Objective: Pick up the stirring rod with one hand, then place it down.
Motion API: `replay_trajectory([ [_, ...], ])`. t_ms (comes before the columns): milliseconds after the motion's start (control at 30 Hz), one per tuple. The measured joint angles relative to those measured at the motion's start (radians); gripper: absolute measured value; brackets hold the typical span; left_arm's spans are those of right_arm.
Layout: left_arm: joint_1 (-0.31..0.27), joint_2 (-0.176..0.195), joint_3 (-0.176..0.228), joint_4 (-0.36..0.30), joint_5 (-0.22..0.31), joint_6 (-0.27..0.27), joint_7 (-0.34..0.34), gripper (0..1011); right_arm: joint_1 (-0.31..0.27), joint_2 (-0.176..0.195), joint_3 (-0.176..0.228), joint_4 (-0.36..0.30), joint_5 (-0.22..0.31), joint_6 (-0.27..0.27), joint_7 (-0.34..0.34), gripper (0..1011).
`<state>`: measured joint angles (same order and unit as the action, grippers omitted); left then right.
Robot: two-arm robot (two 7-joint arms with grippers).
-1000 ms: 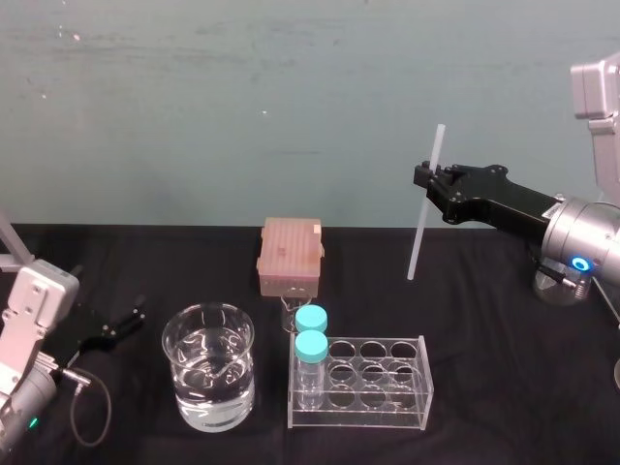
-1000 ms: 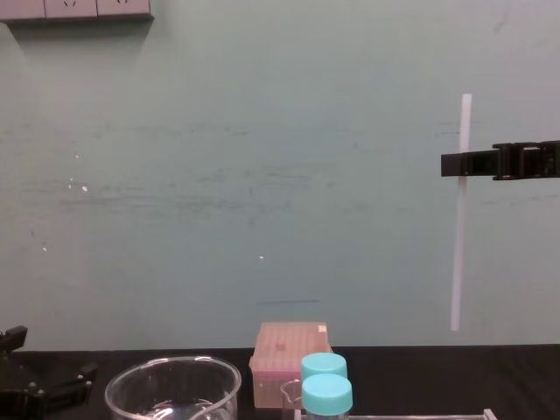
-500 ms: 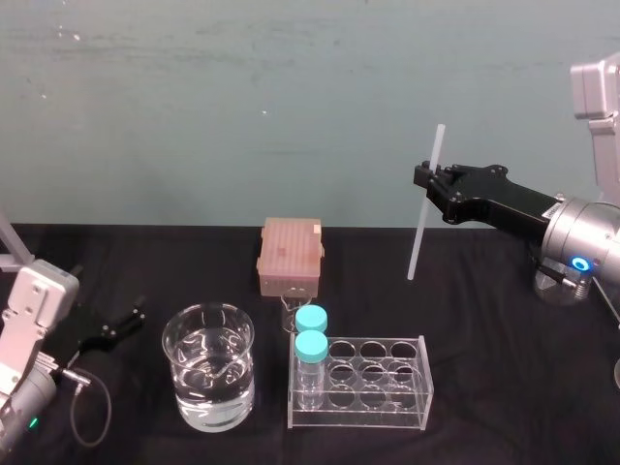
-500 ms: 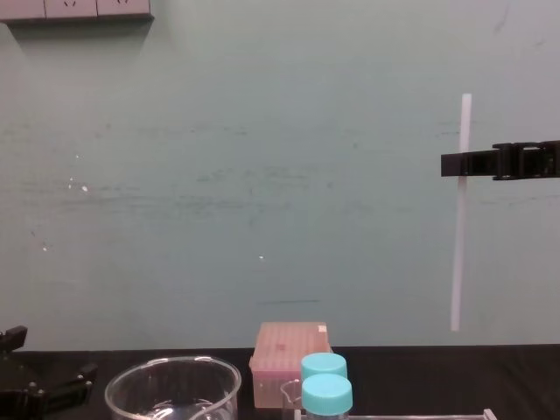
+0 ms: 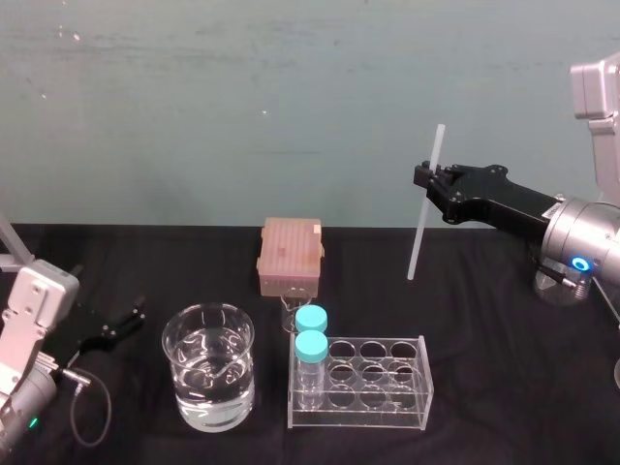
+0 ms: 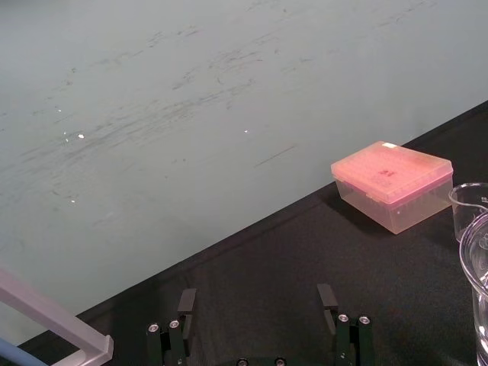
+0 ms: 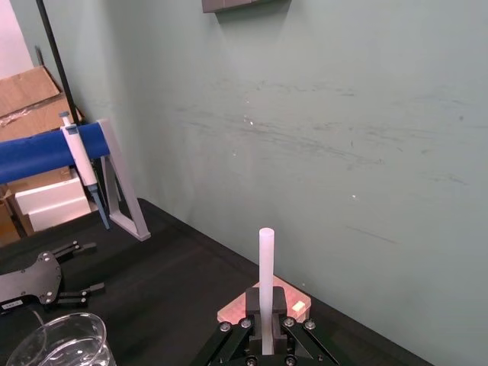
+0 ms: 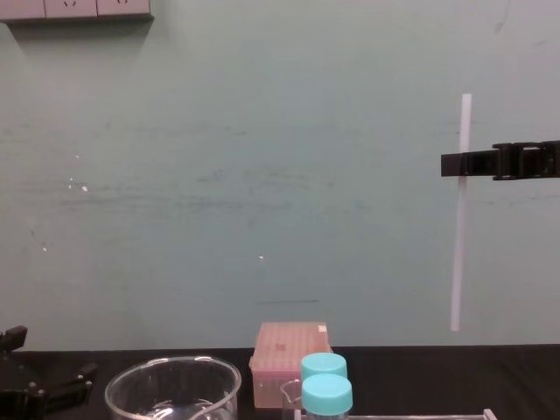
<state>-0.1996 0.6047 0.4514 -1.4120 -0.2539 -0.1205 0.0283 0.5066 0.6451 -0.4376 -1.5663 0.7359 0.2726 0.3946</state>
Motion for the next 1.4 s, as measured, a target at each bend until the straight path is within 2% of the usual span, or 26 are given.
replay_trajectory([
  [633,0.000,0.000,0.000,0.000,0.000,0.000,0.000,1005,0.000,0.000,0.000,0.000,0.000,0.000,0.000,72],
  [833,0.000,0.000,0.000,0.000,0.000,0.000,0.000,1005,-0.011,0.012,0.014,-0.023,0.019,-0.002,0.050,72],
  [1067,0.000,0.000,0.000,0.000,0.000,0.000,0.000,1005,-0.054,0.070,0.041,-0.100,0.081,0.028,0.092,72],
  [1167,0.000,0.000,0.000,0.000,0.000,0.000,0.000,1005,-0.083,0.109,0.050,-0.138,0.110,0.037,0.110,72],
  [1267,0.000,0.000,0.000,0.000,0.000,0.000,0.000,1005,-0.114,0.152,0.052,-0.167,0.136,0.037,0.139,72],
  [1400,0.000,0.000,0.000,0.000,0.000,0.000,0.000,1005,-0.141,0.185,0.045,-0.180,0.150,0.023,0.165,72],
])
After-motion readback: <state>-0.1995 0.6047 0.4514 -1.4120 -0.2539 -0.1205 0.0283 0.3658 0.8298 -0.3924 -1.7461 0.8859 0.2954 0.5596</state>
